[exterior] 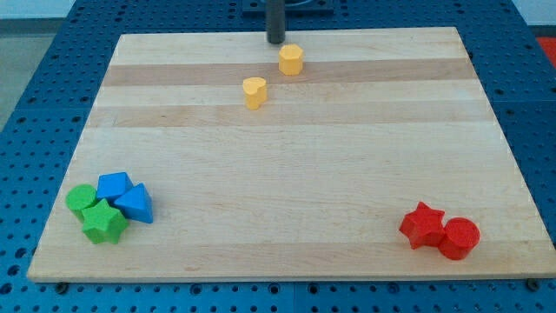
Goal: Slide yellow hexagon closer to red star
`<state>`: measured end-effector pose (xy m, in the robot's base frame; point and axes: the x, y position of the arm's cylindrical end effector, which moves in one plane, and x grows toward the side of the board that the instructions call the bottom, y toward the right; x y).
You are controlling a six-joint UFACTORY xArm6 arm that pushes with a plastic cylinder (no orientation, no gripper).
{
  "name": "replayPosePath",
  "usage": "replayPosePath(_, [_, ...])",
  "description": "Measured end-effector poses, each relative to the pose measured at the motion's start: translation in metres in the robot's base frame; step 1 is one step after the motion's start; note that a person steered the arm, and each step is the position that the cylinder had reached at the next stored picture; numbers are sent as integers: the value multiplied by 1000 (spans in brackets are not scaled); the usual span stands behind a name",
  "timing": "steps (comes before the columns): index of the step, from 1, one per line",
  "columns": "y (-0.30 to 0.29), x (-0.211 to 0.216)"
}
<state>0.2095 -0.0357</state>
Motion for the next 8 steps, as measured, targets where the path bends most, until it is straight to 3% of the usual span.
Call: replayPosePath(8, [73, 93])
